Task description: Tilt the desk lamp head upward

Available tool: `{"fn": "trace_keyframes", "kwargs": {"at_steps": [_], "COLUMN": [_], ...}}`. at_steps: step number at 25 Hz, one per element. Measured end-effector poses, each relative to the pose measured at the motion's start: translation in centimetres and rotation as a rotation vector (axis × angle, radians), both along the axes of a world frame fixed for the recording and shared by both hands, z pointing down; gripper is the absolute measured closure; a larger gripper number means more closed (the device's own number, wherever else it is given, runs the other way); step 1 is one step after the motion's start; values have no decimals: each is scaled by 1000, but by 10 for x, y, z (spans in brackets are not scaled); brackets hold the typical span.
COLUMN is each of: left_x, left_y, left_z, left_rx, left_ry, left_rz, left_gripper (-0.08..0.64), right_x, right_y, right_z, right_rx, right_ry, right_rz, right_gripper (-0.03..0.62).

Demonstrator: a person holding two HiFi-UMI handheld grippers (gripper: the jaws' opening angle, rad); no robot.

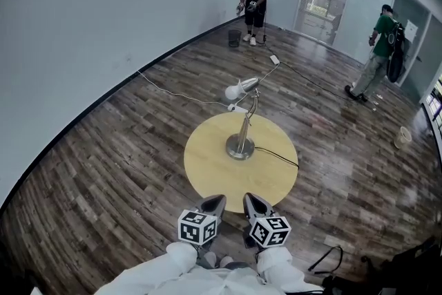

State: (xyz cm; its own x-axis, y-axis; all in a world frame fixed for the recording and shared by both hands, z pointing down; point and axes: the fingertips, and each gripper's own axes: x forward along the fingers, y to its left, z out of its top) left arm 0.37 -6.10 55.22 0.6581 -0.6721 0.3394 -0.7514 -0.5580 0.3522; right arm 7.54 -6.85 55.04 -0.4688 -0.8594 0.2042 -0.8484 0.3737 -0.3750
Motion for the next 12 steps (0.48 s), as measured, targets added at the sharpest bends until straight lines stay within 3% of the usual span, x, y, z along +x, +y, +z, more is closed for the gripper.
{"fn": "trace_keyframes", "kwargs": {"at_steps": [12], "left_x": [-6], "left_y": [0], "left_z": [-1], "left_rx": [-12], "left_ry": [0], "left_rz": [-10], "left_gripper": [558], "right_x": [-9], "right_y": [2], "right_z": [-1], "right_rx": [-2], "right_ry": [26], "right_rz": [-31], "right_gripper": [578]}}
